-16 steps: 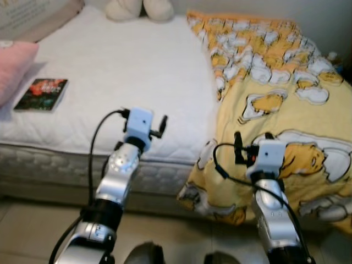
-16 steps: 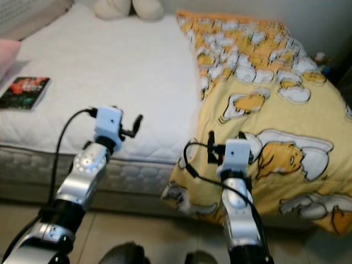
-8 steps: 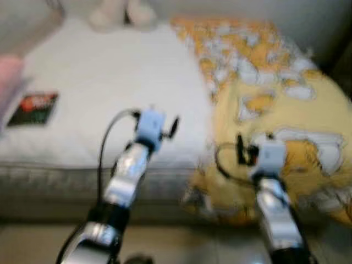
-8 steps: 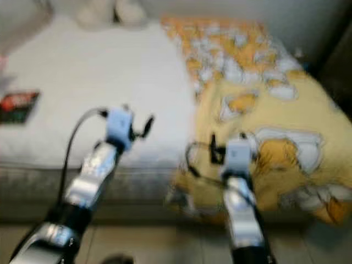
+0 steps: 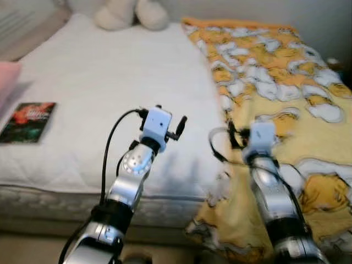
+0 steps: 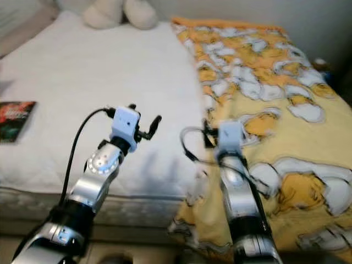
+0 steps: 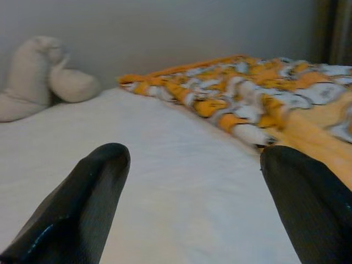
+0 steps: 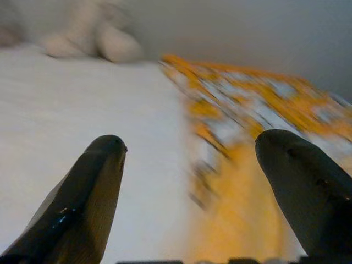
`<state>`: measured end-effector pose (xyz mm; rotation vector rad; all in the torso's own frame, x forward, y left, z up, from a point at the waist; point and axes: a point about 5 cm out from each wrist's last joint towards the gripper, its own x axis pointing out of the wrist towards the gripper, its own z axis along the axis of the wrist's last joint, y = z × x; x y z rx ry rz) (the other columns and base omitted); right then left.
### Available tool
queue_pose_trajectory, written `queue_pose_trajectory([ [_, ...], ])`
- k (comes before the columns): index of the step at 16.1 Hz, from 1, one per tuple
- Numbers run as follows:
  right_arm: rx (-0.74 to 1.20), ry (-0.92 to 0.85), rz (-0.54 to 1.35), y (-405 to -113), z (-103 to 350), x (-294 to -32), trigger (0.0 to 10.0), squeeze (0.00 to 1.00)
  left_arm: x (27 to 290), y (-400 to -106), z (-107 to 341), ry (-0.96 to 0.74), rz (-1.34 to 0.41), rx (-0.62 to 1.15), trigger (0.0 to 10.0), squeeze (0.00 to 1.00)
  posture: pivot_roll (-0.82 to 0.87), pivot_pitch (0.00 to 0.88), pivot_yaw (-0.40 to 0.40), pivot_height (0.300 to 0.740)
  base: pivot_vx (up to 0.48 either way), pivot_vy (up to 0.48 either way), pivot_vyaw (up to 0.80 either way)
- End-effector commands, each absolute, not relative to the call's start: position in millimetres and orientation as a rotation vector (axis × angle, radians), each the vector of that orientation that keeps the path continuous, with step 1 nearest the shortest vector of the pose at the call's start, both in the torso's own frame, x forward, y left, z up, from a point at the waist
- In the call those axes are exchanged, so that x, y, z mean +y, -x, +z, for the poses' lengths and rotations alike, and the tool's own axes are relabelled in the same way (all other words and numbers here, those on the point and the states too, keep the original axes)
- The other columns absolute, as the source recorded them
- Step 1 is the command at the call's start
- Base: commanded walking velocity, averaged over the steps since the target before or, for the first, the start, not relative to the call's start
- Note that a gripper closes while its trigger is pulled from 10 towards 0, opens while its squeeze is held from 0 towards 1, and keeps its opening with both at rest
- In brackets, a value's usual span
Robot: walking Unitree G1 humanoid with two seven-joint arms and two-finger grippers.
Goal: Clean up the room
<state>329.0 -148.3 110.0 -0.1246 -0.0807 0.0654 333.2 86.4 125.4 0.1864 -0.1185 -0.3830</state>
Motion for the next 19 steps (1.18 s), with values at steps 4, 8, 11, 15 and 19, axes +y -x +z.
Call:
queue_pose_trajectory([
  [4,-0.034,0.183,-0.063,-324,95,-167,10.0,0.00,85,-333,120,-0.163,-0.432,-0.061,10.0,0.00,0.02,0.000,-0.013,0.699,0.000,0.000,0.00],
  [8,0.004,0.137,-0.073,-312,81,-164,10.0,0.00,86,-333,122,-0.152,-0.424,-0.071,10.0,0.00,0.01,0.000,-0.002,0.699,0.000,-0.110,0.00],
  [11,-0.034,0.007,-0.151,-304,83,-172,10.0,0.00,86,-334,124,-0.134,-0.400,-0.076,10.0,0.00,0.01,0.000,0.003,0.699,0.176,-0.404,0.00],
  [15,-0.110,-0.028,-0.250,-286,88,-191,10.0,0.00,114,-345,118,0.045,-0.162,0.008,10.0,0.00,-0.01,0.000,0.005,0.699,0.339,-0.332,0.00],
  [19,-0.091,-0.026,-0.225,-278,81,-185,10.0,0.00,114,-343,113,0.036,-0.163,0.045,10.0,0.00,-0.01,0.000,0.014,0.699,0.096,-0.071,0.00],
])
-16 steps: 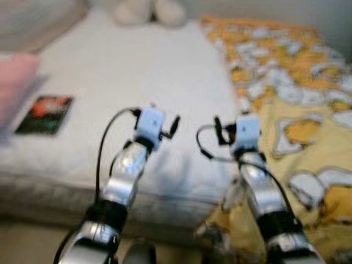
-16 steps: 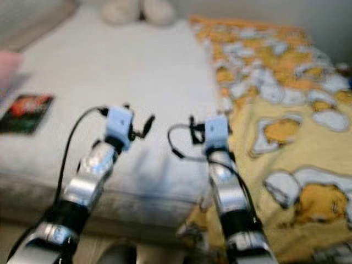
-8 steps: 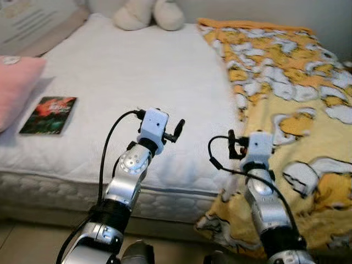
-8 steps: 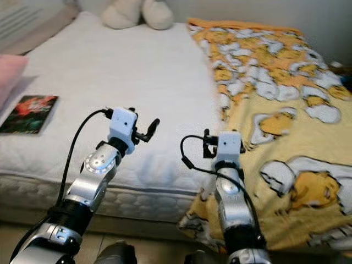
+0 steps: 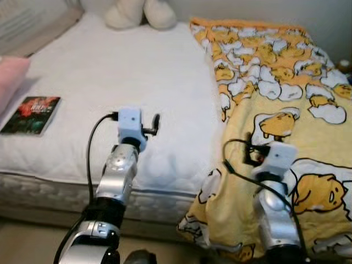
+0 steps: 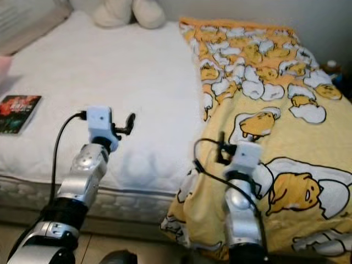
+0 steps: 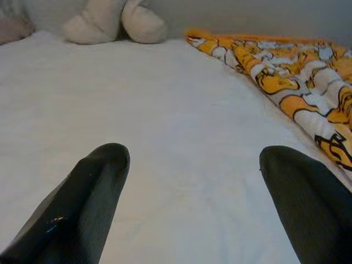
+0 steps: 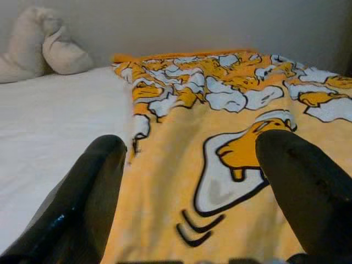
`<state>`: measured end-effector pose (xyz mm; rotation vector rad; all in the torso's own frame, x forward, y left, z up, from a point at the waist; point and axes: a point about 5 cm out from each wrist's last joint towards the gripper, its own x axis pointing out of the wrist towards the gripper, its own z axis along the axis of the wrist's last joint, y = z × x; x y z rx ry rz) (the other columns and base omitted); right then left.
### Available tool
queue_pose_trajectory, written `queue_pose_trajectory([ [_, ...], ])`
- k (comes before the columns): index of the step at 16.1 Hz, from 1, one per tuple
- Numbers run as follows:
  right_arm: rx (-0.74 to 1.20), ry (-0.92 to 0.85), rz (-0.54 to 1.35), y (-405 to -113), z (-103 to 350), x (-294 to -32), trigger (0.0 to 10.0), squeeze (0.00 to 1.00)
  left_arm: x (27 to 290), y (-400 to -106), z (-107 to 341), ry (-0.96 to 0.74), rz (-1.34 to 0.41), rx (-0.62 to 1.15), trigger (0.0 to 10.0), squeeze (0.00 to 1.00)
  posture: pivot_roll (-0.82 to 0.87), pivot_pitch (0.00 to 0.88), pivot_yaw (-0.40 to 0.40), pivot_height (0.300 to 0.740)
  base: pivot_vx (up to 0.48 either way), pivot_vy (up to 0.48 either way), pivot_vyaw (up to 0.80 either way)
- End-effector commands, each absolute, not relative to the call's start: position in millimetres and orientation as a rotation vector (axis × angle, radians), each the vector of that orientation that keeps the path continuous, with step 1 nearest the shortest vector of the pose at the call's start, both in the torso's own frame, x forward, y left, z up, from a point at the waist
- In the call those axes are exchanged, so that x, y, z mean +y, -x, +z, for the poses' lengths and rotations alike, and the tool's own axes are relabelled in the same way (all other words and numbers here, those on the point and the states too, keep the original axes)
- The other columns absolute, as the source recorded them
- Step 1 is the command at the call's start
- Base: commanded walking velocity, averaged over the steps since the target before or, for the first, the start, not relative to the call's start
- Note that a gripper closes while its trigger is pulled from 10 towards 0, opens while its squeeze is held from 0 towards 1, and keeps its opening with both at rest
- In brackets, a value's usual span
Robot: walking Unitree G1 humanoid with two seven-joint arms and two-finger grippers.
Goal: Clean up the room
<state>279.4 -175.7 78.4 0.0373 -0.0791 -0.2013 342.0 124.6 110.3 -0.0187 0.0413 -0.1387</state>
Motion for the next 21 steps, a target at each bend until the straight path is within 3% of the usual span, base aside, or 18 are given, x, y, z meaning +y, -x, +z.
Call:
queue_pose_trajectory([
  [1,-0.085,-0.019,-0.211,-276,80,-183,10.0,0.00,109,-342,113,-0.011,-0.206,0.035,10.0,0.00,-0.01,0.000,0.017,0.699,0.000,0.000,0.00],
  [8,-0.059,0.000,-0.217,-254,75,-187,10.0,0.00,69,-355,90,0.106,-0.460,0.305,10.0,0.00,-0.06,0.002,0.020,0.699,0.000,0.000,0.00],
  [11,0.019,0.087,-0.284,-214,64,-224,10.0,0.00,45,-353,86,0.260,-0.531,0.406,10.0,0.00,-0.13,0.056,0.012,0.699,0.000,0.000,0.00],
  [14,0.084,0.137,-0.330,-186,59,-248,10.0,0.00,39,-352,84,0.295,-0.527,0.423,10.0,0.00,-0.16,0.098,0.021,0.699,0.000,0.000,0.00],
  [17,0.150,0.127,-0.281,-162,56,-241,10.0,0.00,40,-344,69,0.295,-0.506,0.478,10.0,0.00,-0.20,0.157,0.026,0.699,0.000,0.000,0.00],
  [21,0.171,0.098,-0.237,-156,56,-226,10.0,0.00,40,-339,60,0.343,-0.488,0.519,10.0,0.00,-0.20,0.181,0.027,0.699,0.000,0.000,0.00],
])
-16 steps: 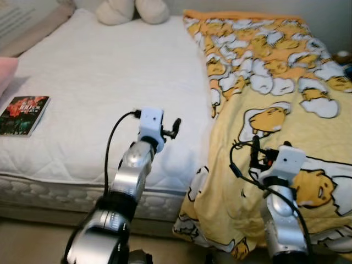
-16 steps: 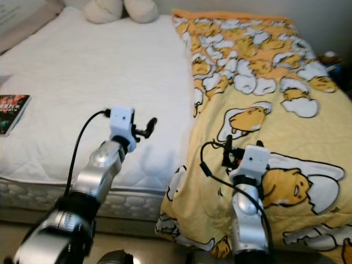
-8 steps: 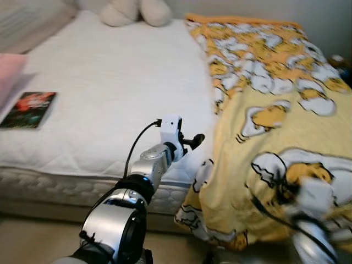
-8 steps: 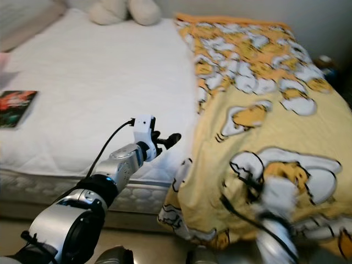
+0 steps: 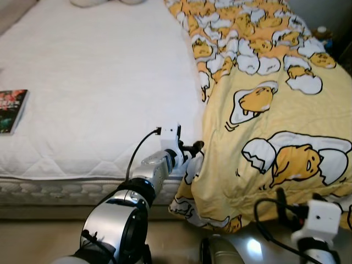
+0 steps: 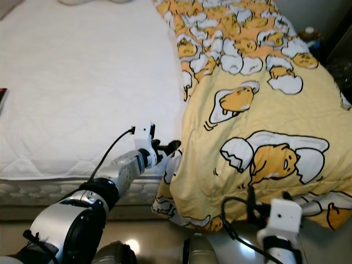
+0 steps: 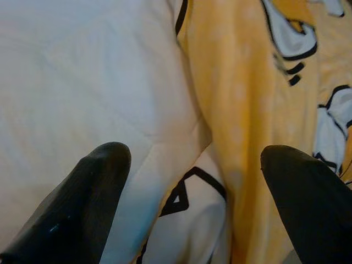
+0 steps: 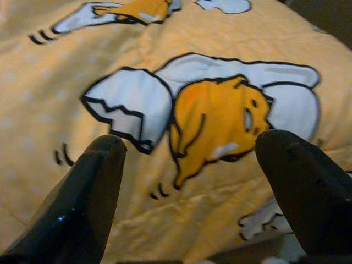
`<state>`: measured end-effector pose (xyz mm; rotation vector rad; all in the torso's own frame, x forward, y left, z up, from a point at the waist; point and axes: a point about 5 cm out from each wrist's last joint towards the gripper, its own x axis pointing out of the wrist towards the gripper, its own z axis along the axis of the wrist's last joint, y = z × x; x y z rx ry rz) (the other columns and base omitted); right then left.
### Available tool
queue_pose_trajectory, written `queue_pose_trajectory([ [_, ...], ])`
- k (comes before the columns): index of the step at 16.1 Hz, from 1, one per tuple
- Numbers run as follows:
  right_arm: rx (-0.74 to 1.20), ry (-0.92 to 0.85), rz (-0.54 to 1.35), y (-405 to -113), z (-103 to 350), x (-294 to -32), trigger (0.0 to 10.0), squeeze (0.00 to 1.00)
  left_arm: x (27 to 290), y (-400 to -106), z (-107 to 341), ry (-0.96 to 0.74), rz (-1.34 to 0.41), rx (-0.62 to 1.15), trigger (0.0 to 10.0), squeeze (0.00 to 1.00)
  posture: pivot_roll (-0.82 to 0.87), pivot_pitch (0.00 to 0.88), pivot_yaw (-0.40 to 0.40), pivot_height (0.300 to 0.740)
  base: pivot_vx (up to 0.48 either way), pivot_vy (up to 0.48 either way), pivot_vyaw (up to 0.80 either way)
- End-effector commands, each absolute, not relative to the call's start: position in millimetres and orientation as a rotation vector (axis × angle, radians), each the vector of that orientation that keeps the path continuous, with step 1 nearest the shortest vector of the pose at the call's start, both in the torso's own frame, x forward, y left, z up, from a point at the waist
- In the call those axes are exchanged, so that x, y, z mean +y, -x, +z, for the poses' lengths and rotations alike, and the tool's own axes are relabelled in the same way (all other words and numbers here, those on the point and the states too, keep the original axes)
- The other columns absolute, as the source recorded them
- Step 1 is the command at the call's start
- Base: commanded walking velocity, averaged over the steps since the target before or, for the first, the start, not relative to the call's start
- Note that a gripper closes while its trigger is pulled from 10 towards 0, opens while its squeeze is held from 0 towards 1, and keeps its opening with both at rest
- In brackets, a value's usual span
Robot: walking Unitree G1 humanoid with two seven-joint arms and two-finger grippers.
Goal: Clean up the room
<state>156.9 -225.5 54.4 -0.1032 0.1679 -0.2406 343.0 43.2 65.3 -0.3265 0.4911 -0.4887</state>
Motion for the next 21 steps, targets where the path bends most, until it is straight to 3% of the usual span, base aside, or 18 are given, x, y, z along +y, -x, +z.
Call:
queue_pose_trajectory([
  [1,0.162,0.087,-0.214,-158,59,-222,10.0,0.00,38,-336,57,0.346,-0.498,0.532,10.0,0.00,-0.20,0.181,0.027,0.699,0.000,0.000,0.00],
  [5,0.176,0.076,-0.059,-161,59,-202,10.0,0.00,27,-327,52,0.405,-0.573,0.569,10.0,0.00,-0.18,0.178,0.033,0.699,0.000,0.000,0.00],
  [10,0.332,0.023,0.142,-145,39,-185,10.0,0.00,-2,-319,61,0.475,-0.739,0.573,10.0,0.00,-0.18,0.184,0.036,0.699,0.000,0.000,0.00],
  [16,0.346,0.036,0.141,-143,38,-186,10.0,0.00,-41,-295,63,0.493,-0.943,0.604,10.0,0.00,-0.18,0.187,0.043,0.699,0.000,0.000,0.00],
  [21,0.347,0.033,0.157,-140,40,-179,10.0,0.00,-48,-280,47,0.360,-0.903,0.573,10.0,0.00,-0.20,0.196,0.041,0.699,0.000,0.000,0.00],
])
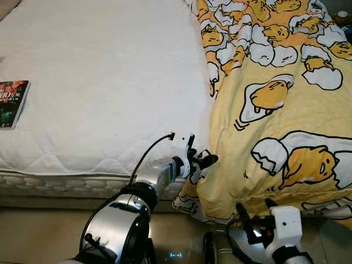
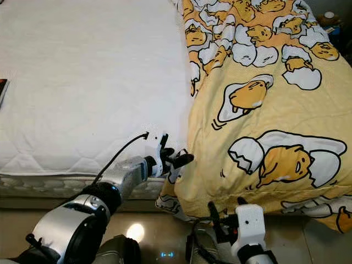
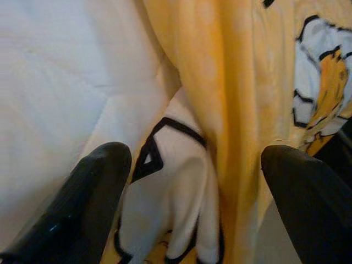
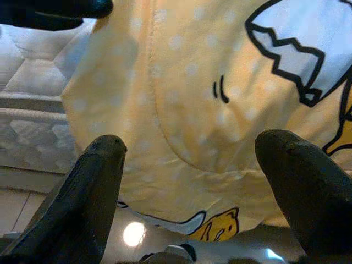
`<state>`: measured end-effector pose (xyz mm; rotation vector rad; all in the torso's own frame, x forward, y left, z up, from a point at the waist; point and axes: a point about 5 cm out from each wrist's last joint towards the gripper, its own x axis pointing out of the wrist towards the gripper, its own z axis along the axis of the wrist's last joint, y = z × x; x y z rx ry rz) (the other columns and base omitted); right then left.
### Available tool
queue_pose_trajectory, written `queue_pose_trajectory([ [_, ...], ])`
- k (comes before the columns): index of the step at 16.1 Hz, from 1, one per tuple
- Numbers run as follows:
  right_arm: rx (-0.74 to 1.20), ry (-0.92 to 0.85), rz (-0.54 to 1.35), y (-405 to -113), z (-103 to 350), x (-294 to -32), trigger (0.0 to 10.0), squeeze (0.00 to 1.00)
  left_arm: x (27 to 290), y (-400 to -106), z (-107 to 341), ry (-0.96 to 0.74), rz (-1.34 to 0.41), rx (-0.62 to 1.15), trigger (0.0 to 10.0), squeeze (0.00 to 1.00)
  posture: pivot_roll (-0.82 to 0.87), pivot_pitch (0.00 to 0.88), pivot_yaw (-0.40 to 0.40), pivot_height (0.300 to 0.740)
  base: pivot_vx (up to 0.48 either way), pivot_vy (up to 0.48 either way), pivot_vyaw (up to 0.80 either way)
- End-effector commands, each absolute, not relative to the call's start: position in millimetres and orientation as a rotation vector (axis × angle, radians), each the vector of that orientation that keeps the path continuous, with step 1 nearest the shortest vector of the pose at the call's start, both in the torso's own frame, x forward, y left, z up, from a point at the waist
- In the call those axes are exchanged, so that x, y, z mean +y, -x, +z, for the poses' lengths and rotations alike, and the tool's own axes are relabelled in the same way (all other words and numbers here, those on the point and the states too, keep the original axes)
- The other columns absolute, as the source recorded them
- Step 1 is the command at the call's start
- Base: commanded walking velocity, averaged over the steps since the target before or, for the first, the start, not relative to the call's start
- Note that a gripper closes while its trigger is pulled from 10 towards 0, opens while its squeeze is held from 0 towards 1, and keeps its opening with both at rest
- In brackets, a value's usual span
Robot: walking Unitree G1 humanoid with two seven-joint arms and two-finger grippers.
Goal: Clean up the room
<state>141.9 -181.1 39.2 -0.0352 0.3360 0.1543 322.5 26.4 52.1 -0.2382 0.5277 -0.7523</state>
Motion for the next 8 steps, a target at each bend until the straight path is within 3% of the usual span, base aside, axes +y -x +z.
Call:
queue_pose_trajectory([
  [1,0.346,0.033,0.164,-139,40,-178,10.0,0.00,-48,-279,46,0.356,-0.903,0.569,10.0,0.00,-0.20,0.196,0.040,0.699,0.000,0.000,0.00],
  [4,0.354,0.037,0.180,-138,39,-177,10.0,0.00,-56,-278,54,0.340,-0.934,0.483,10.0,0.00,-0.20,0.195,0.043,0.699,0.000,0.000,0.00],
  [8,0.329,0.033,0.169,-145,40,-176,10.0,0.00,-45,-283,83,0.120,-0.941,0.115,10.0,0.00,-0.17,0.185,0.051,0.699,0.000,0.000,0.00],
])
